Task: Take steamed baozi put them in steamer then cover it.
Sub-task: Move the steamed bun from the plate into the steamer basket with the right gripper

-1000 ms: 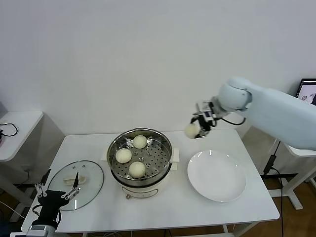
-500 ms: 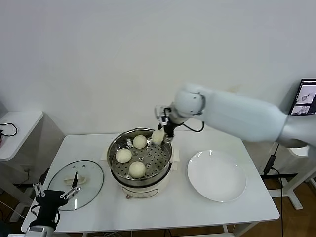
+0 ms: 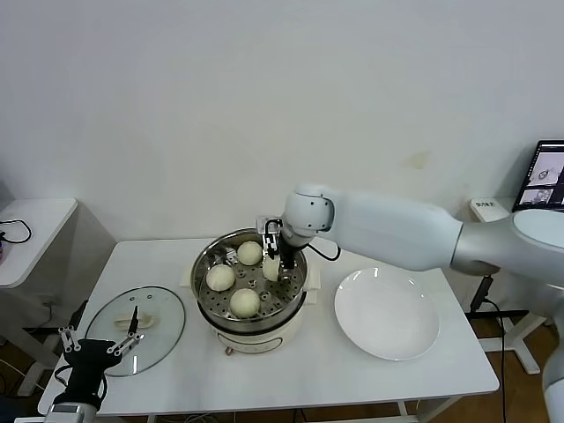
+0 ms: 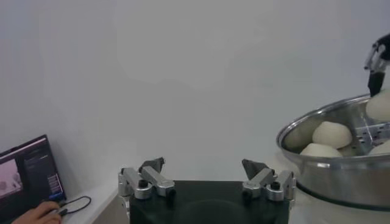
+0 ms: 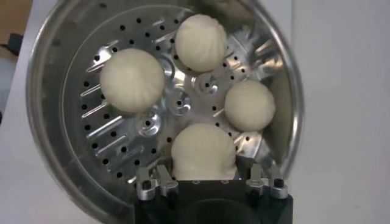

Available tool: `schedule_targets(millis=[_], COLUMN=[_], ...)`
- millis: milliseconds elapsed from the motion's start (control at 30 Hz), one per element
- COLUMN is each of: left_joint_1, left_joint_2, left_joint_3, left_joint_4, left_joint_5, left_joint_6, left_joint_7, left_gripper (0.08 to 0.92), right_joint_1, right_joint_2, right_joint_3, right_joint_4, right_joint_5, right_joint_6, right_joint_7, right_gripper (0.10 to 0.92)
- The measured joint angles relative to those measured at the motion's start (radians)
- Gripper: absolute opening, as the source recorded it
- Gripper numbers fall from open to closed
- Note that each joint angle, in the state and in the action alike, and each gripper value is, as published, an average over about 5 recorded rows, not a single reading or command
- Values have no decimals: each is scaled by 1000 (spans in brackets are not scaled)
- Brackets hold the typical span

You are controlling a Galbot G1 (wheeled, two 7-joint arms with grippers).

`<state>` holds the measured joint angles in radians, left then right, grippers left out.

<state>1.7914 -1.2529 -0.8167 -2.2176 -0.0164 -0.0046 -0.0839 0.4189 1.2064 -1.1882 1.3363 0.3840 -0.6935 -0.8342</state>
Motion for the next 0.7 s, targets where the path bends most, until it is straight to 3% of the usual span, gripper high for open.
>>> schedule_targets(millis=[500,700], left_joint_1=[-8,-7], left_joint_2=[-1,-1], left_joint_3=[1,-1], left_joint_4=[7,7], left_joint_5=[0,-1], left_joint_6=[0,0], left_joint_7=[0,0], left_gripper=[823,823], right_joint_1=[-40,-41], right_joint_2=[32,27], right_joint_3=[10,22], right_joint_4=[-30,-25], right_joint_5=[-41,-51], right_joint_6=[-23,-27], right_joint_7=[12,12], right_gripper=[645,759])
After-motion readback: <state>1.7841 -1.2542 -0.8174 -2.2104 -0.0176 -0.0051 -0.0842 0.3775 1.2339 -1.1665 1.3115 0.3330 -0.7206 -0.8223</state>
